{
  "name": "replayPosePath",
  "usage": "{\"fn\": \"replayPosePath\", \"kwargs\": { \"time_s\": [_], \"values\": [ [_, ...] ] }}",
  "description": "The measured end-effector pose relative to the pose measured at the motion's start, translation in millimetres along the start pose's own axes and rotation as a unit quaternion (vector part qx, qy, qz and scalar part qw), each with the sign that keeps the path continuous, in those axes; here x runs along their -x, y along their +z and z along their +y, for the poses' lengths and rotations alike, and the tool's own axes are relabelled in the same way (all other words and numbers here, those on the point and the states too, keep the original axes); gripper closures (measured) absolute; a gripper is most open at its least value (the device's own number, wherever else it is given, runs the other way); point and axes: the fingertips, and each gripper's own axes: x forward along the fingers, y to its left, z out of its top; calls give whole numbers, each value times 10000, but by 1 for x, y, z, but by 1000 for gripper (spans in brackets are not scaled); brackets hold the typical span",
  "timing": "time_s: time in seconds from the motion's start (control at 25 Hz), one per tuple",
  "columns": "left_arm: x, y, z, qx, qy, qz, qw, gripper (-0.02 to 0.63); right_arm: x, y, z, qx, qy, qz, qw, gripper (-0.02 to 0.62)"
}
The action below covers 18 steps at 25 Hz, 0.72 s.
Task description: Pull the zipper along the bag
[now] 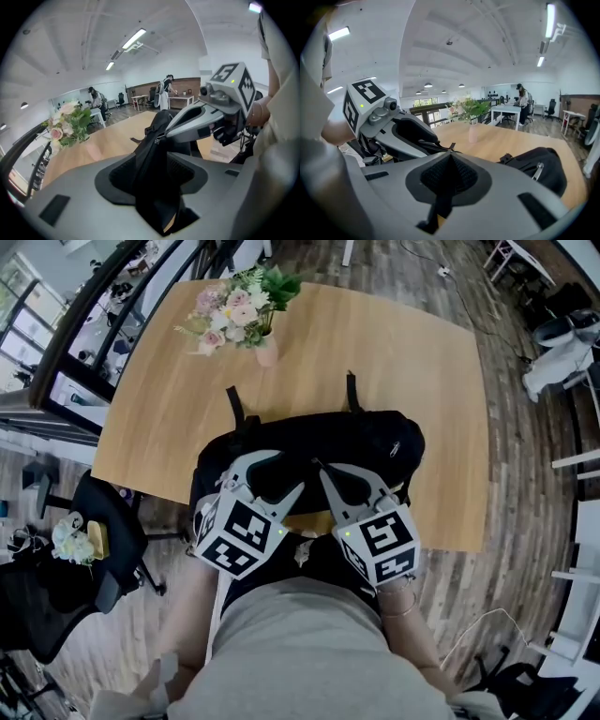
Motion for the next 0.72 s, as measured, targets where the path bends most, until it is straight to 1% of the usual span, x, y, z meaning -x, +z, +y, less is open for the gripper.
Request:
{"fn": "replayPosePath", "kwargs": {
  "time_s": [0.04, 0.12, 0.16, 0.28, 0.36, 0.48, 0.72],
  "values": [
    [-7, -3, -1, -110, 46, 166, 9998, 393, 0, 0, 0, 16, 6, -8, 10000, 584],
    [-17, -7, 0, -299, 174, 411, 9986, 475, 1, 1, 0, 34, 6, -15, 10000, 584],
    [-20, -8, 0, -328, 187, 462, 9982, 484, 1, 1, -1, 42, 3, -17, 10000, 584],
    [-23, -9, -2, -239, 97, 447, 9987, 521, 3, 0, -3, 54, -2, 2, 10000, 585],
    [-22, -12, -1, -99, 69, 396, 9991, 547, 3, -3, -6, 62, -14, 51, 10000, 583],
    [-20, -14, 2, 119, 110, 319, 9994, 551, 3, -8, -13, 19, -82, 124, 9999, 581],
    [-18, -12, 5, 197, 122, 242, 9994, 554, 13, -17, -40, -112, -466, 200, 9986, 576]
  ]
}}
